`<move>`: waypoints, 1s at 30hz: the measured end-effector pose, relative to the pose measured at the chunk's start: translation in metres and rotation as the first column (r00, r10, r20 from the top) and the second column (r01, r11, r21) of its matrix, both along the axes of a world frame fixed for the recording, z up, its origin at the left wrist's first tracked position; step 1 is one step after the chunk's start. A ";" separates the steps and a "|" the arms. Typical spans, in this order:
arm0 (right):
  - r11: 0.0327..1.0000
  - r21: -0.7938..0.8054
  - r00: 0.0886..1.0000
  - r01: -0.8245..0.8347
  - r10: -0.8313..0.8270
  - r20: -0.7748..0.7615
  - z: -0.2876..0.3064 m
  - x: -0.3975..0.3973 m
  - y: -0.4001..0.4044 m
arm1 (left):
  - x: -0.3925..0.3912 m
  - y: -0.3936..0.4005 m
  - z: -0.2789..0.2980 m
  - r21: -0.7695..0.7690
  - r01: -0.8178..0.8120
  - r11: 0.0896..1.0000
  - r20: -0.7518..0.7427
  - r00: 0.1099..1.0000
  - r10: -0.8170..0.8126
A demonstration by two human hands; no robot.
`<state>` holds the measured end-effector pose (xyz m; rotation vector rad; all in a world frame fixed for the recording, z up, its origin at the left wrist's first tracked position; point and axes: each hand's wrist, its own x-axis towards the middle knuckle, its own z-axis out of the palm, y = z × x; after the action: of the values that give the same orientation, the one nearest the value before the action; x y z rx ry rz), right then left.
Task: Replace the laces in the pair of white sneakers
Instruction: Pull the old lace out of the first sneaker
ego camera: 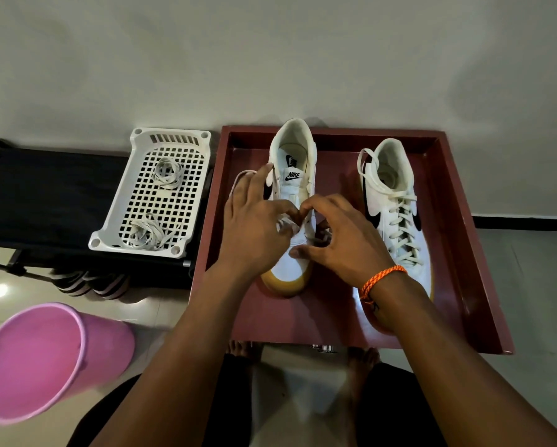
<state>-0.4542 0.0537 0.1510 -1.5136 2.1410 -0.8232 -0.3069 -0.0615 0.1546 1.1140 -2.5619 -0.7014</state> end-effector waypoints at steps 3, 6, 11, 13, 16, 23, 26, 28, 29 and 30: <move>1.000 0.005 1.000 -0.003 0.004 -0.012 0.000 0.001 0.000 | -0.002 0.005 -0.001 0.010 -0.033 0.999 0.040 0.999 0.032; 1.000 0.008 1.000 0.002 -0.001 -0.024 0.000 0.001 0.000 | -0.004 0.004 0.002 0.056 -0.058 0.997 0.034 0.998 0.056; 1.000 0.014 1.000 0.002 -0.002 -0.015 0.001 0.001 0.000 | 0.000 -0.010 0.007 0.027 -0.206 0.978 -0.170 0.963 0.208; 1.000 0.018 1.000 0.000 0.000 -0.003 0.002 0.001 0.000 | 0.002 -0.012 0.008 -0.007 -0.181 0.983 -0.188 0.966 0.176; 1.000 0.017 1.000 -0.005 0.005 0.002 0.002 -0.001 0.000 | -0.001 -0.003 0.007 -0.007 -0.053 0.999 -0.038 0.998 0.052; 1.000 0.022 1.000 -0.003 0.004 -0.010 0.001 0.000 0.001 | -0.004 0.003 0.005 0.074 -0.045 0.996 0.029 0.999 0.043; 1.000 0.021 1.000 -0.002 0.002 -0.017 0.002 0.000 0.000 | -0.003 -0.003 0.006 0.059 -0.116 0.991 -0.070 0.990 0.120; 1.000 0.021 1.000 -0.001 0.001 -0.010 0.003 0.000 0.001 | -0.001 -0.010 0.007 0.026 -0.197 0.980 -0.132 0.971 0.198; 1.000 0.019 1.000 -0.002 0.002 -0.008 0.003 0.000 0.001 | 0.000 -0.012 0.007 0.012 -0.233 0.972 -0.149 0.961 0.232; 1.000 0.018 1.000 -0.003 0.003 -0.007 0.003 0.000 0.001 | 0.001 -0.013 0.008 -0.002 -0.241 0.971 -0.157 0.959 0.237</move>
<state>-0.4540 0.0545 0.1538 -1.5121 2.1450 -0.7977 -0.3059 -0.0743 0.1623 1.2802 -2.2512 -0.6705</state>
